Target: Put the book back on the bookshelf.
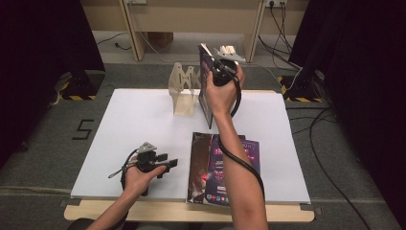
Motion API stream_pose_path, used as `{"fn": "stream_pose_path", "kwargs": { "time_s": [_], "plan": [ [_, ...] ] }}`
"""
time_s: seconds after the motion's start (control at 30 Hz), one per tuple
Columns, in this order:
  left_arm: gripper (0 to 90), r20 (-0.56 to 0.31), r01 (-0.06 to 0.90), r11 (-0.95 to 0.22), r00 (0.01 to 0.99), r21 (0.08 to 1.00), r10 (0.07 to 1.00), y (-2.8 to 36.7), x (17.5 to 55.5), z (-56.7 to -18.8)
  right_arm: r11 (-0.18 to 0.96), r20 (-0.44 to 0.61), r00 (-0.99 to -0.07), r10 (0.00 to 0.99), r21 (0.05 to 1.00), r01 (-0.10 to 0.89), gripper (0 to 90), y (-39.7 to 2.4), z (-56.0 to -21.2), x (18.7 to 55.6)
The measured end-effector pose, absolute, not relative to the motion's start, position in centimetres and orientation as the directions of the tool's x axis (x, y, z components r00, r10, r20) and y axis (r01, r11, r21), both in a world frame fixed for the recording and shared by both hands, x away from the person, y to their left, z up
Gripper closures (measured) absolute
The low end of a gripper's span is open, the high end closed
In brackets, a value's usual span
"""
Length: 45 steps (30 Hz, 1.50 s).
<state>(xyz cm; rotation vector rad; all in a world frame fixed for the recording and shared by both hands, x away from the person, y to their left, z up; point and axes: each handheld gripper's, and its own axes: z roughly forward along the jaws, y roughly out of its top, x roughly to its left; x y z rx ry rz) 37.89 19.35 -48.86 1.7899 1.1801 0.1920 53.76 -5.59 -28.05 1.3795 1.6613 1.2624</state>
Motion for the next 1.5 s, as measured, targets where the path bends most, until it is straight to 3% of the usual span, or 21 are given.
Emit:
{"fn": "stream_pose_path", "kwargs": {
  "time_s": [0.7, 1.17, 1.33, 1.5],
  "plan": [
    [41.3, -0.346, 0.630, -0.079, 0.522, 0.772, 0.779, 19.5, 38.0, -49.0, -0.030, 0.095, -0.197, 0.976, 0.951, 0.307, 84.3, -4.6, -30.7, 55.8],
    [41.2, -0.346, 0.632, -0.086, 0.527, 0.770, 0.776, 19.3, 37.9, -49.0, -0.020, 0.117, -0.195, 0.974, 0.898, 0.441, 77.0, -5.3, -30.0, 55.8],
    [41.2, -0.345, 0.633, -0.088, 0.526, 0.769, 0.777, 19.3, 37.9, -49.0, 0.012, 0.086, -0.187, 0.979, 0.883, 0.469, 83.7, -5.2, -29.6, 56.2],
    [41.2, -0.345, 0.632, -0.086, 0.526, 0.770, 0.778, 19.3, 37.9, -49.0, -0.003, 0.104, -0.198, 0.975, 0.891, 0.454, 84.7, -5.3, -29.4, 56.1]
  ]
}}
